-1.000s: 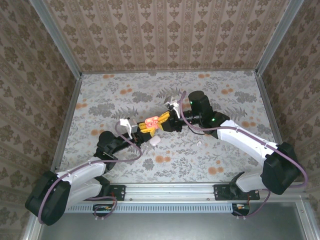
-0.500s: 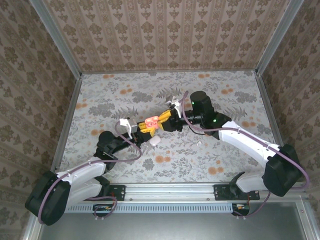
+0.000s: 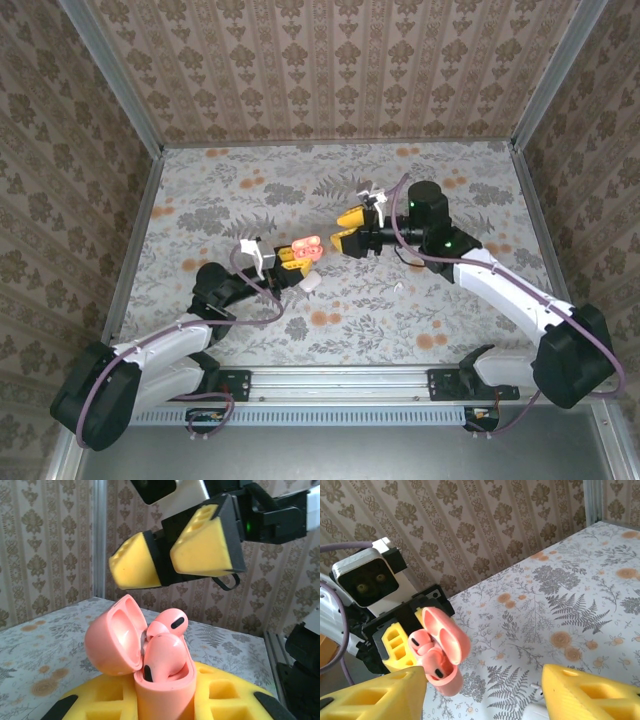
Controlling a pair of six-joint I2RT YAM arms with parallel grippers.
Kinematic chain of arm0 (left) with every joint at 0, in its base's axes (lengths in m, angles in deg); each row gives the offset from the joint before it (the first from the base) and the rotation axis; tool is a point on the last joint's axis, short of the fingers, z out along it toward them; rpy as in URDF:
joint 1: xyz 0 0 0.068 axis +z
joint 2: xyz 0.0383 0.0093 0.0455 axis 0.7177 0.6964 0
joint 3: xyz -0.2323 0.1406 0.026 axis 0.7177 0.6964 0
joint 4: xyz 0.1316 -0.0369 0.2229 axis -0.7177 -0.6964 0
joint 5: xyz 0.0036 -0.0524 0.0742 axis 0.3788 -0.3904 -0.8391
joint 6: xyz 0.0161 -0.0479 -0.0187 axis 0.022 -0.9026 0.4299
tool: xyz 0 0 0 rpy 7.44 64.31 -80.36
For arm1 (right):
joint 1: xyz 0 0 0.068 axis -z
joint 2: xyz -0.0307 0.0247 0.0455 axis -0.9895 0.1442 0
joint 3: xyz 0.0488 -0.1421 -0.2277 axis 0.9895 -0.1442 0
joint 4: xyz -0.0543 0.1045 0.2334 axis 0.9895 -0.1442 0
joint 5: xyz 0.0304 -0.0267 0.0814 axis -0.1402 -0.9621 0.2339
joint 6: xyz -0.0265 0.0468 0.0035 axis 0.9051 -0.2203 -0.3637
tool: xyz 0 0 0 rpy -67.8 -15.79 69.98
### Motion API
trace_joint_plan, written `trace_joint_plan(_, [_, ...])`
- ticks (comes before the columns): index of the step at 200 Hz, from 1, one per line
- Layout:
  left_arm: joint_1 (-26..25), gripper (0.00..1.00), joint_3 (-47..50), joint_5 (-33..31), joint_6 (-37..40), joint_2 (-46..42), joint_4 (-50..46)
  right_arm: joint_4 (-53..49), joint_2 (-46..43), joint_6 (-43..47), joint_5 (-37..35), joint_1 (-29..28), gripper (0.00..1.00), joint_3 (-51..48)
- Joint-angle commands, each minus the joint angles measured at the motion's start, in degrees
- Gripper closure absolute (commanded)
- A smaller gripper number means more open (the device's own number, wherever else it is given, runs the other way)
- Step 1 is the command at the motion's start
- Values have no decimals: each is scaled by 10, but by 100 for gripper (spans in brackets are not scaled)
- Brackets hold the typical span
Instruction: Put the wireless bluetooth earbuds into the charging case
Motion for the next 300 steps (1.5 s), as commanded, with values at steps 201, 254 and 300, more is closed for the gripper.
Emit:
trace_joint_plan(201, [-52, 83, -58, 90, 161, 61, -17, -46, -57, 172, 48, -10, 22, -52])
trace_joint_plan(254, [-53, 83, -57, 89, 160, 60, -18, -36, -44, 166, 42, -14, 22, -46])
trace_joint_plan(300, [-54, 83, -57, 86, 160, 59, -19, -42, -36, 168, 43, -15, 22, -41])
